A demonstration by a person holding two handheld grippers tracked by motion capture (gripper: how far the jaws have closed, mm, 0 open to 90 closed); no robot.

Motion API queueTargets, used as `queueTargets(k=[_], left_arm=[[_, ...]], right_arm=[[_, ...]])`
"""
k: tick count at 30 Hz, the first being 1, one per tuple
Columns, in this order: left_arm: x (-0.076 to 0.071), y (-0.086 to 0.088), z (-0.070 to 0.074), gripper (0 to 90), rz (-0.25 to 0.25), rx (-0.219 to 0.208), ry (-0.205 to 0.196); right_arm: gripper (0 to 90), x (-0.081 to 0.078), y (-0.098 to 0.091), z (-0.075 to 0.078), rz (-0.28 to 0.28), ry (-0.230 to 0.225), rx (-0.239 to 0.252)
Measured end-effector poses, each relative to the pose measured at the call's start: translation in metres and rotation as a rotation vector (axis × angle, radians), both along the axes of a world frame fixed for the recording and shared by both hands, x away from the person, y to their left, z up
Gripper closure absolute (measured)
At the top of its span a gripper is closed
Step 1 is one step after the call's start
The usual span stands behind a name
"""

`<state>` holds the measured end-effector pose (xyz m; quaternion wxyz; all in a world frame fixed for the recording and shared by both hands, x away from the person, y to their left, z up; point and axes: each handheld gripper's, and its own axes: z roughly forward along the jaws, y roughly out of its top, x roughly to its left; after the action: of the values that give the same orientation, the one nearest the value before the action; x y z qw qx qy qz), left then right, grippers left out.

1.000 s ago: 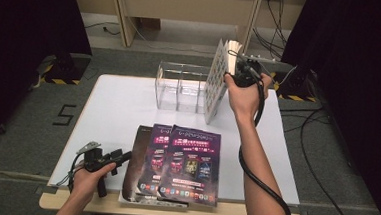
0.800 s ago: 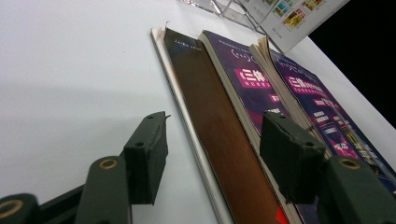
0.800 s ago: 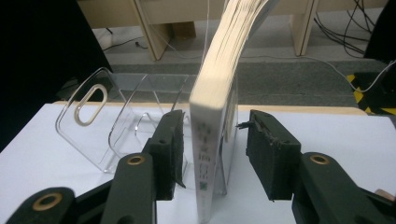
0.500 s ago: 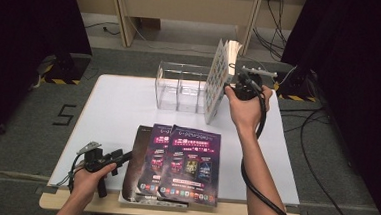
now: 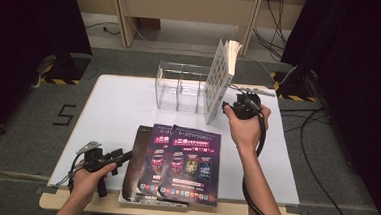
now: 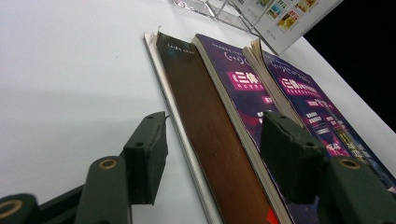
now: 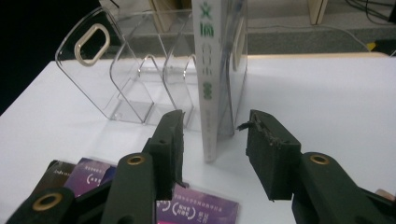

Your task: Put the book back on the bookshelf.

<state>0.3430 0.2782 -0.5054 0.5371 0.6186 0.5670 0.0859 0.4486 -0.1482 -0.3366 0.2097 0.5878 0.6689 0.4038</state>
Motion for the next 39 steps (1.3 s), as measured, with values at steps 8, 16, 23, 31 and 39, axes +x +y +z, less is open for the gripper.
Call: queueTargets(k=[8,16,23,31,39], left_arm=[[0.000,0.000,0.000,40.7,0.000,0.003,-0.001],[0.001,-0.002,0.003,40.6,-0.009,0.005,-0.010],[0.004,-0.011,0.010,40.7,-0.029,0.005,-0.025],[0.015,-0.037,0.020,40.6,-0.105,0.030,-0.036],[0.025,-0.058,0.024,40.6,-0.161,0.040,-0.017]], right_arm=[[56.5,-0.007,-0.006,-0.021,-0.004,0.037,-0.003],[56.6,-0.018,-0.009,-0.046,0.009,0.091,-0.003],[56.6,-0.025,-0.009,-0.067,0.014,0.145,0.001],[56.6,-0.026,-0.005,-0.095,0.027,0.230,0.019],[56.7,-0.023,-0.006,-0.107,0.026,0.295,0.039]])
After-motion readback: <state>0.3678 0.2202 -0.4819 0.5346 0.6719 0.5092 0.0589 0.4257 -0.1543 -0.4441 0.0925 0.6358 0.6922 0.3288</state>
